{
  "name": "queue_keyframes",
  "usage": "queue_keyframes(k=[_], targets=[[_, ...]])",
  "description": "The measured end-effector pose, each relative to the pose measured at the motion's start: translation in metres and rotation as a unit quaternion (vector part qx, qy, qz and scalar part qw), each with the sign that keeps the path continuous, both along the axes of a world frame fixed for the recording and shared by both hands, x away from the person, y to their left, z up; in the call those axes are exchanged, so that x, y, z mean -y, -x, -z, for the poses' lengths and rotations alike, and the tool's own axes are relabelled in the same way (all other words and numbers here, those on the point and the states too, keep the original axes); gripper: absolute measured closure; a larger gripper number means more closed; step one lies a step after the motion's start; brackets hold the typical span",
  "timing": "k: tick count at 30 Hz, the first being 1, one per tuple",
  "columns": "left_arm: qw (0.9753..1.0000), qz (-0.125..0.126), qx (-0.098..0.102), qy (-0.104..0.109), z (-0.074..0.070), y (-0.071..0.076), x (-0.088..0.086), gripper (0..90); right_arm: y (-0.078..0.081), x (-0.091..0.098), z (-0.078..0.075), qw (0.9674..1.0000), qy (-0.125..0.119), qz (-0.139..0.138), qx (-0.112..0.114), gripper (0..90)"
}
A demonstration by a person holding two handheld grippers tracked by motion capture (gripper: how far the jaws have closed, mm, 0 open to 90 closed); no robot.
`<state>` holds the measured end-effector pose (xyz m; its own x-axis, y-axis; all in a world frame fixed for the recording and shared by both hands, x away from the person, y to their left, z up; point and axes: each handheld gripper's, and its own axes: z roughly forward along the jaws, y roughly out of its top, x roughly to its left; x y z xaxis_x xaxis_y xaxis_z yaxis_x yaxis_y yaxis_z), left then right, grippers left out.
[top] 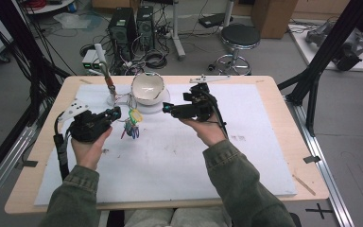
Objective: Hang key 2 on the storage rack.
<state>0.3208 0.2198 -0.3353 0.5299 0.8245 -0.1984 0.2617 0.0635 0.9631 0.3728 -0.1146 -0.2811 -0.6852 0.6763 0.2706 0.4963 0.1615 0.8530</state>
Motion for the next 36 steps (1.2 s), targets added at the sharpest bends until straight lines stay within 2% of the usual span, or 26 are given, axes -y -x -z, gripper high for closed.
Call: queue_keyframes(k=[7, 11, 16, 28, 32, 36], targets=[[0.9996, -0.027, 0.000, 0.010, 0.000, -0.002, -0.012, 86.9, 0.001, 0.028, 0.015, 0.9992, -0.002, 0.041, 0.004, 9.5], [0.9991, -0.041, 0.002, 0.014, 0.000, -0.003, -0.018, 86.8, 0.002, 0.046, 0.025, 0.9973, -0.011, 0.072, 0.006, 9.5], [0.9985, -0.050, 0.006, 0.020, 0.000, -0.004, -0.024, 86.8, 0.003, 0.065, 0.039, 0.9952, -0.011, 0.097, 0.006, 9.6], [0.9961, -0.087, 0.010, 0.008, -0.001, -0.007, -0.050, 86.8, 0.007, 0.103, 0.058, 0.9905, -0.008, 0.137, 0.013, 9.6], [0.9948, -0.101, 0.011, 0.011, -0.004, -0.008, -0.062, 86.8, 0.010, 0.114, 0.062, 0.9893, -0.007, 0.145, 0.015, 9.6], [0.9938, -0.110, 0.013, 0.003, -0.009, -0.009, -0.072, 86.7, 0.013, 0.126, 0.065, 0.9877, -0.005, 0.155, 0.019, 9.6]])
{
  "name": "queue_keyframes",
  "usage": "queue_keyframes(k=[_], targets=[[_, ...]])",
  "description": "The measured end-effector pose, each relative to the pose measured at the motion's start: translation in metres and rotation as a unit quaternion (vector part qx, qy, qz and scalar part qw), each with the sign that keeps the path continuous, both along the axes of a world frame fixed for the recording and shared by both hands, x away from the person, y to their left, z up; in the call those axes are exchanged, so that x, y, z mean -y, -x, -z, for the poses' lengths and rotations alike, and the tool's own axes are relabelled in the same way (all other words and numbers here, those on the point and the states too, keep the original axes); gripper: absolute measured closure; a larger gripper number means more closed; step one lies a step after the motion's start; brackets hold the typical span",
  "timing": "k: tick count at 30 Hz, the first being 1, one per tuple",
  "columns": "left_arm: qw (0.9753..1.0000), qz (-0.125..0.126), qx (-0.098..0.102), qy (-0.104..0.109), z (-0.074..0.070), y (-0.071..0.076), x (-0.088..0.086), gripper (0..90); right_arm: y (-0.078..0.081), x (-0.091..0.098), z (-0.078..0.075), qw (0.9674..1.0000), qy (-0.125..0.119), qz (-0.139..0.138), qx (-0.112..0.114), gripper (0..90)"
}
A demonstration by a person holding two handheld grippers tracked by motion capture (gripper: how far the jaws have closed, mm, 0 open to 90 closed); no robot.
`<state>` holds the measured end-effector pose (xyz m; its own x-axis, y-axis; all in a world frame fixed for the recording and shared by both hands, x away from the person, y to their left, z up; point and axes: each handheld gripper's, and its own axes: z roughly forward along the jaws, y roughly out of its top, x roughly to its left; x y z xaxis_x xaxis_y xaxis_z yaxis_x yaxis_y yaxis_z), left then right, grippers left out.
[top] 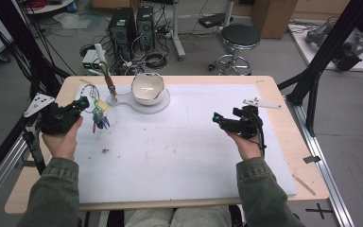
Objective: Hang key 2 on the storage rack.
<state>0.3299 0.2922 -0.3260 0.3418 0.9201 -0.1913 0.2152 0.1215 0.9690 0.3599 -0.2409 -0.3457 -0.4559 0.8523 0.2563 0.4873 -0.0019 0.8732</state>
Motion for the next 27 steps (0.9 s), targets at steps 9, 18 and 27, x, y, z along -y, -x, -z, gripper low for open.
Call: queue_keyframes(k=[9, 18, 27], targets=[[0.9999, -0.010, 0.003, -0.012, -0.009, -0.006, -0.014, 86.8, 0.008, 0.022, 0.006, 0.9995, 0.022, 0.020, 0.012, 9.6], [0.9998, -0.017, 0.007, -0.011, -0.018, -0.012, -0.024, 86.8, 0.019, 0.038, 0.014, 0.9975, 0.050, 0.042, 0.028, 9.6], [0.9995, -0.020, 0.003, -0.025, -0.026, -0.024, -0.029, 86.7, 0.028, 0.055, 0.024, 0.9953, 0.061, 0.069, 0.029, 9.6]])
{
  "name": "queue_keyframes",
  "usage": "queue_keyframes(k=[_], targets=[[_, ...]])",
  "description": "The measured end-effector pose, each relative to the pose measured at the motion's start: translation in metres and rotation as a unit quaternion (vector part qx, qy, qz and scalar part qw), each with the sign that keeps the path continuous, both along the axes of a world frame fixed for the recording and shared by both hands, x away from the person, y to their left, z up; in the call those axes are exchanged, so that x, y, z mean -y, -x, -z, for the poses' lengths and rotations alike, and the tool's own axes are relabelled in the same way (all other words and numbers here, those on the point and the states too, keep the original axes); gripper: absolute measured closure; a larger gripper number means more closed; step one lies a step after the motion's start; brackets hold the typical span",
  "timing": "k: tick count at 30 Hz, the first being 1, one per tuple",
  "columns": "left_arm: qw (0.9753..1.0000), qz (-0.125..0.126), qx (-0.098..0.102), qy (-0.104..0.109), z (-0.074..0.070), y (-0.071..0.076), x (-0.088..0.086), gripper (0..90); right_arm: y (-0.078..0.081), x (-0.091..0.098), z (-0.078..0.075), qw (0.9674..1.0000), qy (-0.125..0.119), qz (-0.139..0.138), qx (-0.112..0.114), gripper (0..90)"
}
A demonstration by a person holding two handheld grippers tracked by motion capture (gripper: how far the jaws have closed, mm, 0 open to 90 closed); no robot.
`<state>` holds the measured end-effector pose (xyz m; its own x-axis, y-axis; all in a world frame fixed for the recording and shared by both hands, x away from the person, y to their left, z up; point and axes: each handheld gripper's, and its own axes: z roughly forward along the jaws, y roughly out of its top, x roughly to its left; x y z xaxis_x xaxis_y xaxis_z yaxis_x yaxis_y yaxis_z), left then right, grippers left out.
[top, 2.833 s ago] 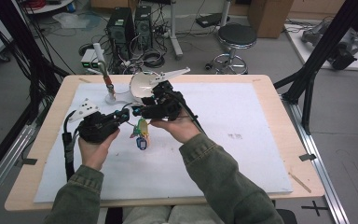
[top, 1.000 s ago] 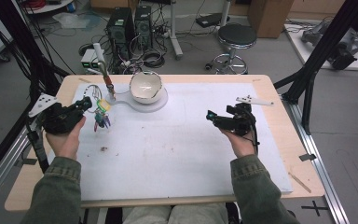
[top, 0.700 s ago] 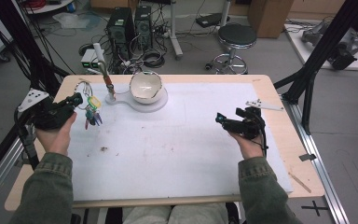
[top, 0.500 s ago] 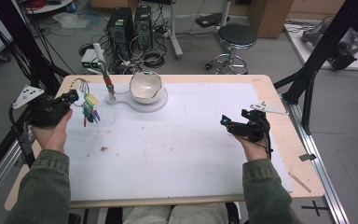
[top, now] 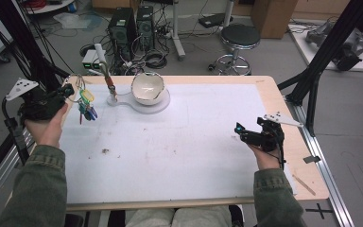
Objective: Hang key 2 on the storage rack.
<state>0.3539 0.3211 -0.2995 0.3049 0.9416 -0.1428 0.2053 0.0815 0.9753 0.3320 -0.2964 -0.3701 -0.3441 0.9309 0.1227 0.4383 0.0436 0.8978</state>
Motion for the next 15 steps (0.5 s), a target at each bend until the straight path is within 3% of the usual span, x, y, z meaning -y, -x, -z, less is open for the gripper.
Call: queue_keyframes(k=[7, 9, 15], targets=[[1.0000, -0.004, -0.004, -0.005, -0.008, -0.010, 0.001, 86.8, 0.004, 0.011, 0.011, 0.9999, -0.001, 0.011, -0.006, 9.6], [1.0000, -0.006, -0.004, -0.003, -0.009, -0.012, -0.001, 86.8, 0.005, 0.015, 0.014, 0.9997, -0.010, 0.016, -0.012, 9.6], [0.9998, -0.019, -0.008, 0.004, -0.014, -0.019, -0.006, 86.8, 0.009, 0.023, 0.018, 0.9996, -0.008, 0.026, -0.010, 9.6]])
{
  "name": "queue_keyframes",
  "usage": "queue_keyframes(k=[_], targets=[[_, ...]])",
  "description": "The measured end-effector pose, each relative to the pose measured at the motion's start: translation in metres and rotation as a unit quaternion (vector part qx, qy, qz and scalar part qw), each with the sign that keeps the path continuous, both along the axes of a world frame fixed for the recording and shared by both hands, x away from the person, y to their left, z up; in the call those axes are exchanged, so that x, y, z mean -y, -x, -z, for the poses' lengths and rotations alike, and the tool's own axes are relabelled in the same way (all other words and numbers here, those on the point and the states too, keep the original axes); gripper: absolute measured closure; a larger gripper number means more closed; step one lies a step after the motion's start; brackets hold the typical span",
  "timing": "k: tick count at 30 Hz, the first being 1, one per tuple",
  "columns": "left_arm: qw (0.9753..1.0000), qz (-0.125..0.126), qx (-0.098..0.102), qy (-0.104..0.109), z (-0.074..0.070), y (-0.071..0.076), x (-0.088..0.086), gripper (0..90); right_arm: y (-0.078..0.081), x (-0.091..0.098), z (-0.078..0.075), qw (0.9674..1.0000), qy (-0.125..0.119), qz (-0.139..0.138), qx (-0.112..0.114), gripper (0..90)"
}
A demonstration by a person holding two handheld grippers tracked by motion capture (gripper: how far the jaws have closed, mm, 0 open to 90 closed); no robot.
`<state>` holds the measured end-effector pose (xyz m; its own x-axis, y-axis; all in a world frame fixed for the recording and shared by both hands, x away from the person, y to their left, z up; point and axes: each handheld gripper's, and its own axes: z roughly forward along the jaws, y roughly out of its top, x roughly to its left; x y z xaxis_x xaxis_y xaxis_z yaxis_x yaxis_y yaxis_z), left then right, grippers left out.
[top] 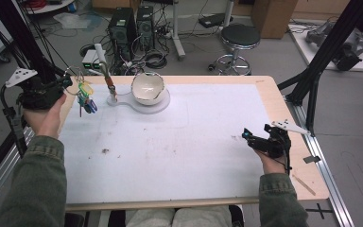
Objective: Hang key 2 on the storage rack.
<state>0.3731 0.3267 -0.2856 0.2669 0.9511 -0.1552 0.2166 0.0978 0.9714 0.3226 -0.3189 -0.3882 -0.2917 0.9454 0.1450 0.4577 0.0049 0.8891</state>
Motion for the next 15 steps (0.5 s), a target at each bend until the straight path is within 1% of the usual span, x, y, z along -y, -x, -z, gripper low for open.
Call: queue_keyframes(k=[5, 9, 11, 12, 15], targets=[[0.9999, -0.012, 0.000, 0.011, -0.002, -0.008, -0.003, 86.8, 0.002, 0.004, 0.001, 1.0000, -0.001, 0.007, 0.003, 9.6], [0.9995, -0.024, -0.003, 0.020, -0.002, -0.015, -0.004, 86.8, 0.002, 0.003, 0.001, 1.0000, -0.001, 0.004, 0.006, 9.6], [0.9990, -0.032, 0.000, 0.031, -0.001, -0.018, -0.004, 86.8, 0.002, 0.002, 0.002, 1.0000, 0.003, 0.001, 0.007, 9.6], [0.9987, -0.035, 0.001, 0.035, -0.001, -0.019, -0.003, 86.8, 0.002, 0.002, 0.002, 1.0000, 0.002, 0.001, 0.003, 9.6], [0.9984, -0.042, 0.000, 0.039, 0.000, -0.026, -0.001, 86.8, 0.002, 0.002, 0.002, 1.0000, 0.003, -0.001, 0.004, 9.6]])
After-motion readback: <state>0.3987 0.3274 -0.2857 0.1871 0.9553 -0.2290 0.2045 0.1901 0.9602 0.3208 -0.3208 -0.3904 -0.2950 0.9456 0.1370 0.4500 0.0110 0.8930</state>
